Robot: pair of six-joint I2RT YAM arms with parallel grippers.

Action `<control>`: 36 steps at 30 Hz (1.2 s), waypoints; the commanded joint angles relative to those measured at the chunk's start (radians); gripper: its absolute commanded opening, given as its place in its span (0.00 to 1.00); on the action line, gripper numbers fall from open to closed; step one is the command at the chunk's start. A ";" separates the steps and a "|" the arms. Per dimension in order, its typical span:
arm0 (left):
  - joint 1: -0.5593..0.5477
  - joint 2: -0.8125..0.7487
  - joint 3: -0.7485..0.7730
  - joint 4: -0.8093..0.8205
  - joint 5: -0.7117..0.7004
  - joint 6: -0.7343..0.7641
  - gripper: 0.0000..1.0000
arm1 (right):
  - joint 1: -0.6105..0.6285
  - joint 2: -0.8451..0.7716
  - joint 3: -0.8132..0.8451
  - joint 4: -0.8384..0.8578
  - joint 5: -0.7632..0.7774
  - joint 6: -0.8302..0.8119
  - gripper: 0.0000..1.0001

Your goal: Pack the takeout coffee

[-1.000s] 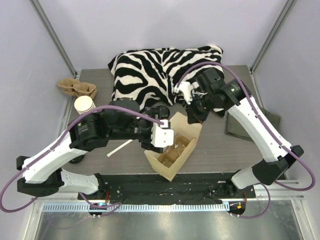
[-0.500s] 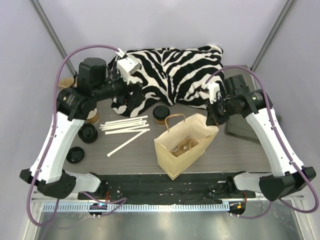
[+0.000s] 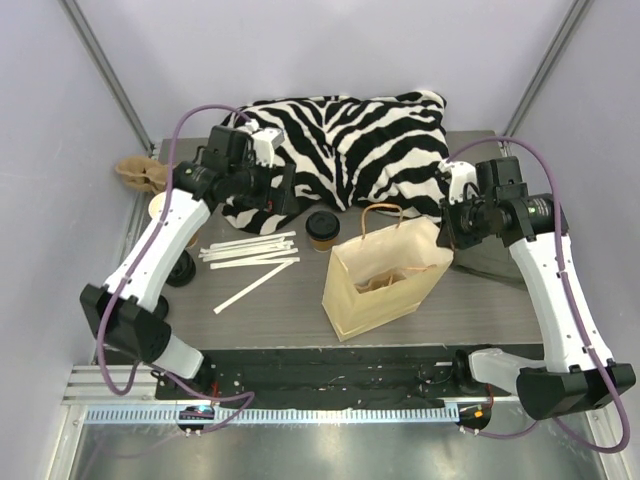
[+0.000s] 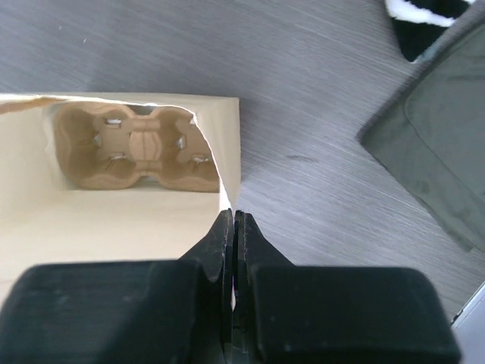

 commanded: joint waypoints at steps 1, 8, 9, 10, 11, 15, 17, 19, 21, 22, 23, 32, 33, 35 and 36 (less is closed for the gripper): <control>-0.027 0.096 0.057 0.136 -0.099 -0.045 1.00 | -0.046 -0.045 -0.062 0.040 0.030 0.030 0.01; -0.175 0.310 0.195 0.073 -0.227 0.095 1.00 | -0.065 -0.096 -0.096 0.041 0.060 0.052 0.01; -0.184 0.329 0.214 0.068 -0.221 0.114 1.00 | -0.063 -0.094 -0.091 0.039 0.060 0.050 0.01; -0.196 0.361 0.218 0.070 -0.222 0.116 1.00 | -0.063 -0.091 -0.090 0.037 0.068 0.047 0.01; -0.199 0.373 0.223 0.070 -0.219 0.119 1.00 | -0.065 -0.091 -0.090 0.036 0.086 0.041 0.01; -0.205 0.433 0.266 0.055 -0.204 0.148 0.98 | -0.065 -0.102 -0.081 0.027 0.120 0.024 0.01; -0.219 0.456 0.277 0.052 -0.216 0.159 0.98 | -0.063 -0.115 -0.079 0.019 0.116 0.020 0.01; -0.238 0.467 0.281 0.053 -0.236 0.182 0.98 | -0.063 -0.119 -0.079 0.014 0.112 0.006 0.01; -0.245 0.484 0.274 0.052 -0.253 0.188 0.98 | -0.065 -0.109 -0.068 0.007 0.108 -0.003 0.01; -0.248 0.485 0.271 0.052 -0.262 0.200 0.98 | -0.063 -0.103 -0.064 0.002 0.108 -0.011 0.01; -0.248 0.487 0.263 0.053 -0.263 0.200 0.98 | -0.065 -0.096 -0.051 0.002 0.106 -0.013 0.01; -0.261 0.490 0.235 0.079 -0.262 0.223 0.98 | -0.063 -0.094 -0.041 -0.009 0.112 -0.011 0.01; -0.261 0.495 0.232 0.082 -0.262 0.225 0.97 | -0.063 -0.097 -0.038 -0.010 0.112 -0.010 0.01; -0.261 0.501 0.232 0.088 -0.265 0.239 0.95 | -0.065 -0.097 -0.036 -0.016 0.112 -0.005 0.01; -0.261 0.502 0.235 0.096 -0.266 0.240 0.95 | -0.065 -0.099 -0.038 -0.018 0.115 -0.003 0.01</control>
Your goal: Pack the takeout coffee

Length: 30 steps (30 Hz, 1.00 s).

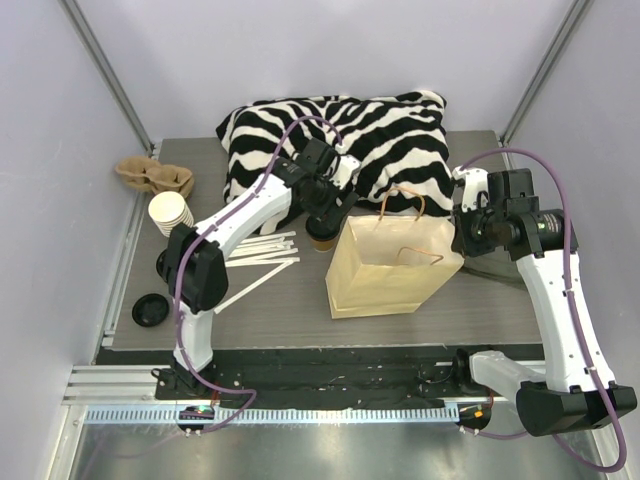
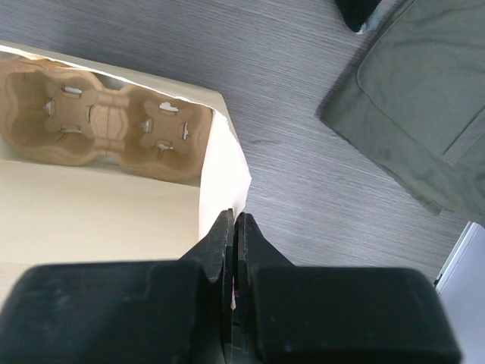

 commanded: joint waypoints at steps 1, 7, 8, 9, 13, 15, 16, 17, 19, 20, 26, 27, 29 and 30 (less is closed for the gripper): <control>-0.001 0.017 0.000 0.044 -0.020 0.034 0.94 | -0.003 -0.012 0.034 -0.033 0.019 0.000 0.01; -0.001 0.035 0.005 0.053 -0.030 0.045 0.94 | -0.002 -0.010 0.031 -0.039 0.019 -0.005 0.01; -0.001 0.037 0.005 0.053 -0.030 0.047 0.94 | -0.003 -0.010 0.033 -0.039 0.020 -0.008 0.01; -0.001 0.038 0.001 0.053 -0.025 0.047 0.94 | -0.002 -0.012 0.033 -0.040 0.020 -0.008 0.01; -0.002 0.047 -0.008 0.053 -0.011 0.045 0.92 | -0.002 -0.010 0.033 -0.040 0.026 -0.023 0.01; -0.002 0.057 -0.008 0.052 -0.011 0.038 0.89 | -0.002 -0.010 0.028 -0.040 0.026 -0.026 0.01; -0.002 0.061 -0.006 0.053 -0.010 0.033 0.89 | -0.002 -0.009 0.028 -0.040 0.028 -0.029 0.01; -0.002 0.066 -0.008 0.052 -0.010 0.031 0.87 | -0.003 -0.009 0.027 -0.040 0.028 -0.031 0.01; -0.002 0.069 -0.009 0.052 -0.010 0.033 0.86 | -0.002 -0.009 0.027 -0.040 0.028 -0.034 0.01; -0.002 0.072 -0.011 0.053 -0.011 0.033 0.86 | -0.002 -0.006 0.027 -0.040 0.029 -0.036 0.01; -0.006 0.078 -0.023 0.053 -0.025 0.039 0.82 | -0.002 0.002 0.030 -0.039 0.023 -0.045 0.01; -0.006 0.078 -0.025 0.053 -0.025 0.039 0.81 | -0.002 0.005 0.028 -0.039 0.023 -0.046 0.01; -0.006 0.078 -0.029 0.053 -0.028 0.042 0.80 | -0.003 0.007 0.033 -0.037 0.023 -0.048 0.01; -0.006 0.078 -0.032 0.053 -0.030 0.045 0.79 | -0.002 0.010 0.033 -0.037 0.022 -0.049 0.01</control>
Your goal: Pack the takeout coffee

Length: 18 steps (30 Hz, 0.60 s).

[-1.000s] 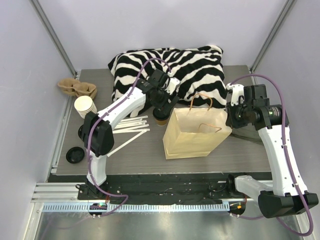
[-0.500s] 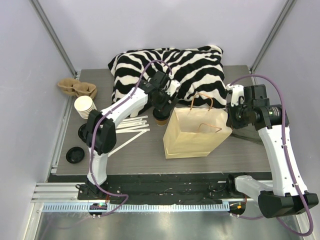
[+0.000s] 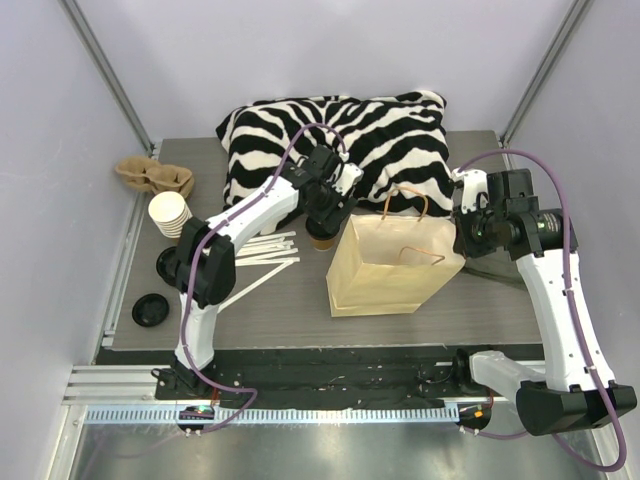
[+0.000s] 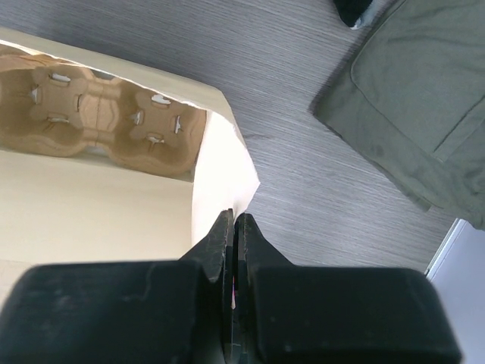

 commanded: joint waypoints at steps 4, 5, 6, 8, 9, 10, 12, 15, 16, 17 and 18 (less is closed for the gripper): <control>-0.006 0.004 -0.037 0.024 -0.019 0.024 0.76 | -0.002 0.014 0.037 -0.020 -0.002 -0.016 0.01; -0.004 0.001 -0.038 0.024 -0.019 0.023 0.71 | -0.003 0.014 0.042 -0.020 -0.009 -0.016 0.01; -0.004 -0.002 -0.047 0.022 -0.018 0.024 0.67 | -0.003 0.016 0.045 -0.020 -0.017 -0.016 0.01; -0.004 -0.021 -0.052 0.024 -0.016 0.026 0.57 | -0.003 0.009 0.062 -0.017 -0.043 -0.019 0.01; -0.004 -0.031 -0.058 0.022 -0.007 0.026 0.53 | -0.003 0.008 0.066 -0.016 -0.052 -0.020 0.01; -0.004 -0.041 -0.061 0.022 -0.004 0.027 0.50 | -0.003 0.006 0.071 -0.013 -0.060 -0.024 0.01; -0.006 -0.067 -0.060 0.016 0.002 0.030 0.42 | -0.002 0.003 0.074 -0.011 -0.084 -0.030 0.01; -0.006 -0.094 -0.046 -0.013 0.017 0.036 0.36 | -0.003 0.006 0.076 -0.011 -0.115 -0.045 0.01; -0.006 -0.104 -0.044 -0.028 0.027 0.038 0.36 | -0.002 0.006 0.076 -0.013 -0.123 -0.048 0.01; -0.006 -0.111 -0.043 -0.034 0.030 0.040 0.35 | -0.002 0.006 0.076 -0.013 -0.129 -0.053 0.01; -0.006 -0.126 -0.040 -0.043 0.034 0.040 0.35 | -0.003 0.005 0.076 -0.014 -0.137 -0.056 0.01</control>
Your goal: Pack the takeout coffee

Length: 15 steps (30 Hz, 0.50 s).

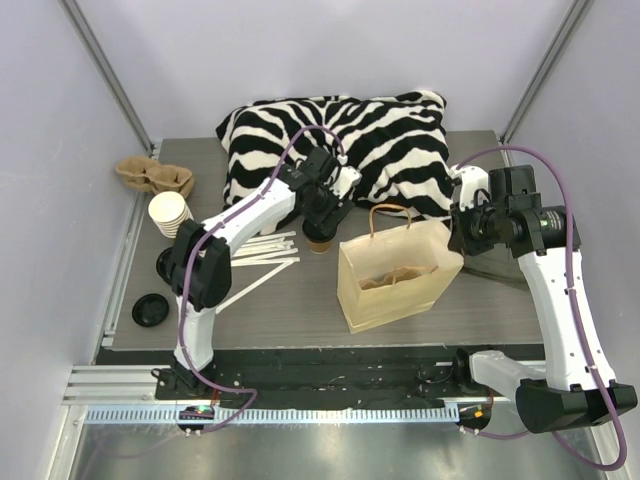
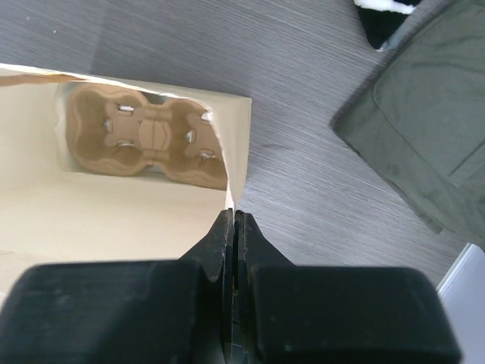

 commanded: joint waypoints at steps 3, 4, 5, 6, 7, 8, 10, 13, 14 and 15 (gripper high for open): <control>-0.006 -0.133 -0.001 -0.091 0.056 0.025 0.35 | -0.002 -0.007 0.039 -0.004 -0.087 -0.033 0.01; -0.006 -0.147 -0.008 -0.101 0.062 0.027 0.35 | -0.003 -0.009 0.036 -0.006 -0.101 -0.034 0.01; -0.006 -0.164 -0.018 -0.104 0.080 0.027 0.35 | -0.002 -0.007 0.032 -0.008 -0.107 -0.036 0.02; -0.004 -0.191 -0.040 -0.107 0.089 0.025 0.35 | -0.002 -0.007 0.024 -0.011 -0.109 -0.041 0.03; -0.006 -0.205 -0.053 -0.111 0.097 0.024 0.35 | -0.002 -0.007 0.013 -0.012 -0.105 -0.042 0.05; -0.006 -0.216 -0.062 -0.115 0.111 0.022 0.35 | -0.002 -0.004 0.009 -0.023 -0.104 -0.044 0.11; -0.006 -0.257 -0.091 -0.120 0.134 0.017 0.34 | -0.002 0.002 0.024 -0.029 -0.100 -0.024 0.19; -0.006 -0.313 -0.122 -0.121 0.159 0.013 0.33 | 0.000 0.022 0.082 -0.058 -0.109 -0.030 0.45; -0.006 -0.325 -0.133 -0.124 0.163 0.013 0.33 | -0.002 0.030 0.094 -0.069 -0.105 -0.037 0.54; -0.006 -0.337 -0.140 -0.121 0.168 0.016 0.33 | 0.000 0.030 0.102 -0.073 -0.104 -0.048 0.57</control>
